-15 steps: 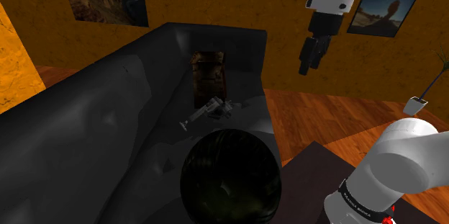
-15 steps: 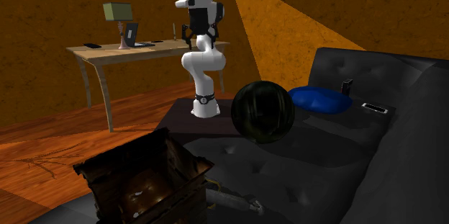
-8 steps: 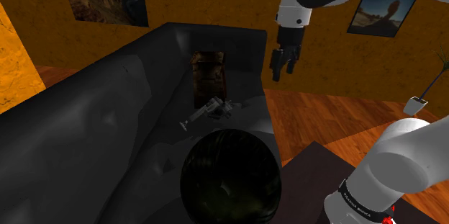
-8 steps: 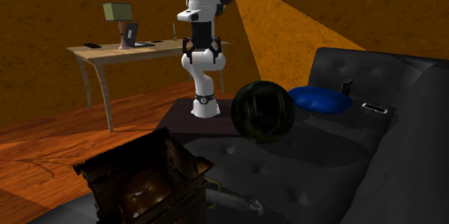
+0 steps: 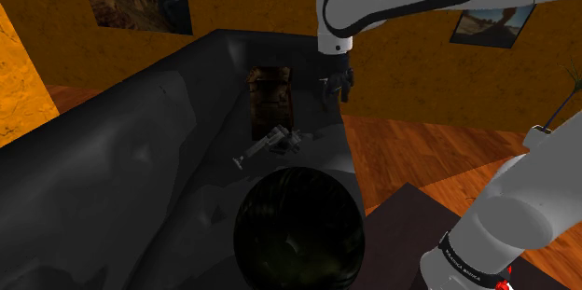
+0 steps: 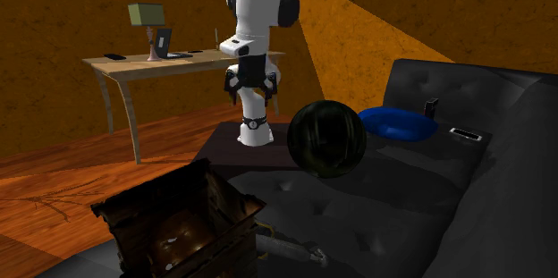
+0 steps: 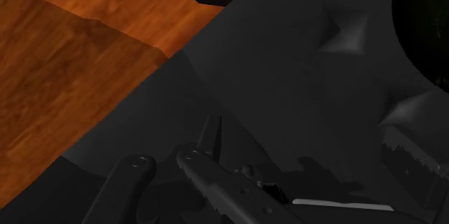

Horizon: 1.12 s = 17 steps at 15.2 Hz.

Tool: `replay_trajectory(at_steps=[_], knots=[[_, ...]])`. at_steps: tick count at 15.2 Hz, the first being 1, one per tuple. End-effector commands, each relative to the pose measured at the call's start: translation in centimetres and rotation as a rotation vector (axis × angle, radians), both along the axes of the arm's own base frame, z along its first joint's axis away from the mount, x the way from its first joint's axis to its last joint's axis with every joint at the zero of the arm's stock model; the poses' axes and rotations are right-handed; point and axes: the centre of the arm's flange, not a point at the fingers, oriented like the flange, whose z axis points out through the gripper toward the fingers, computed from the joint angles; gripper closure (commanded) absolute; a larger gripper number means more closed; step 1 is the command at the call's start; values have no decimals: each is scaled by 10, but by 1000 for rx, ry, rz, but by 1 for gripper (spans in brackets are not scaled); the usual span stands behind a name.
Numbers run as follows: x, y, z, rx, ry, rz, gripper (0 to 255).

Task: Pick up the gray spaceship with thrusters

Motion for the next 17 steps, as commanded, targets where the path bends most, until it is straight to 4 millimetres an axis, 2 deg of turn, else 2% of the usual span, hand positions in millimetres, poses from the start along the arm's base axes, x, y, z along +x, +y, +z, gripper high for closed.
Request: replay_trajectory(at_steps=[1,17], knots=[[22,5,-19,-21,21,-3,0],[193,24,-181,-190,178,-24,0]])
